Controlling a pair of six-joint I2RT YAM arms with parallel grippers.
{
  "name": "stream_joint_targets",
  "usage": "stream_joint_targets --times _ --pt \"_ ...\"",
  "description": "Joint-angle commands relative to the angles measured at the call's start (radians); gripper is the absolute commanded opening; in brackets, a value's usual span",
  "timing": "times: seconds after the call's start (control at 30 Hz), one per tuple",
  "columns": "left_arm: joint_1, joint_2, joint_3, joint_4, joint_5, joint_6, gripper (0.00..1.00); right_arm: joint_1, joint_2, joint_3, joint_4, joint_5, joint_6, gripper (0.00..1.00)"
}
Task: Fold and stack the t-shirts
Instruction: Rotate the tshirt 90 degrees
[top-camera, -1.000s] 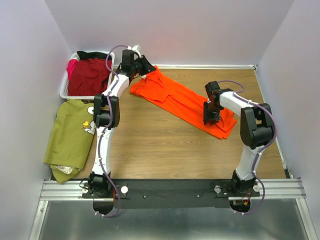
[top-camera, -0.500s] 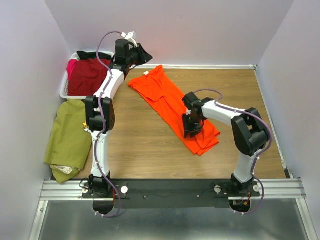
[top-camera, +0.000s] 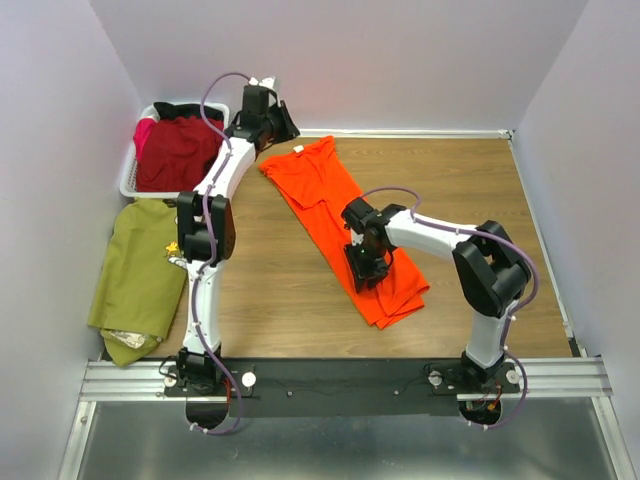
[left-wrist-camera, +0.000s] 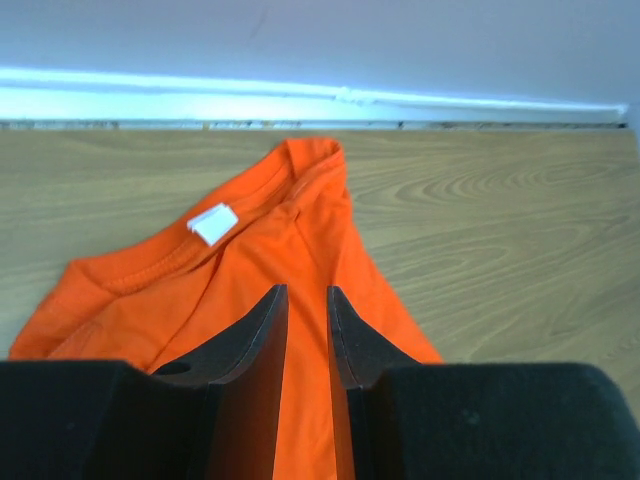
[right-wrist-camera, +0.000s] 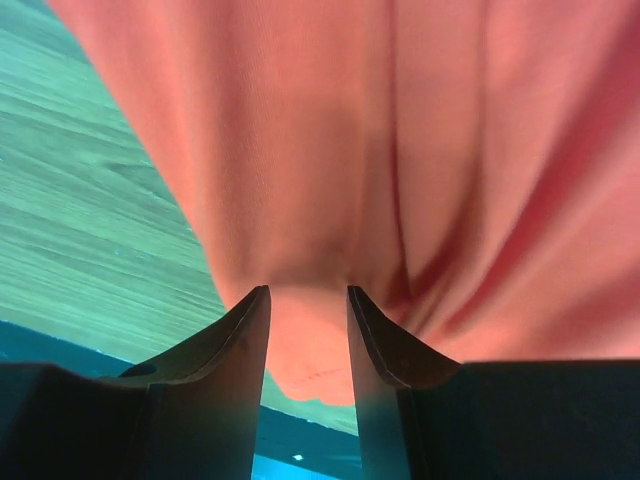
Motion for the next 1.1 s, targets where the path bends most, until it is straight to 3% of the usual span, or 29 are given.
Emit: stream_joint_targets --times 0.0,0.27,0.47,0.73,1.07 --pt "-0.096 0.039 0.004 -0.154 -0.156 0.055 0.31 0.005 -0.062 0.117 -0.062 0.102 -0.051 0.45" --pt "-0.194 0.058 -0.045 -0.245 -0.185 0.006 0.31 0.003 -0.124 0.217 -0.066 0.416 -0.023 0.47" --pt "-0.205 -0.017 -0.163 -0.291 -0.242 -0.048 0.3 -0.027 -0.079 0.191 -0.07 0.534 -0.005 0.47" --pt "-0.236 -0.047 -0.268 -0.322 -0.34 -0.054 0.31 -0.123 -0.024 0.169 -0.019 0.49 0.018 0.48" --pt "-0.187 0.154 0.06 -0.496 -0.449 -0.083 0.33 -0.13 0.019 0.088 0.053 0.336 -0.038 0.48"
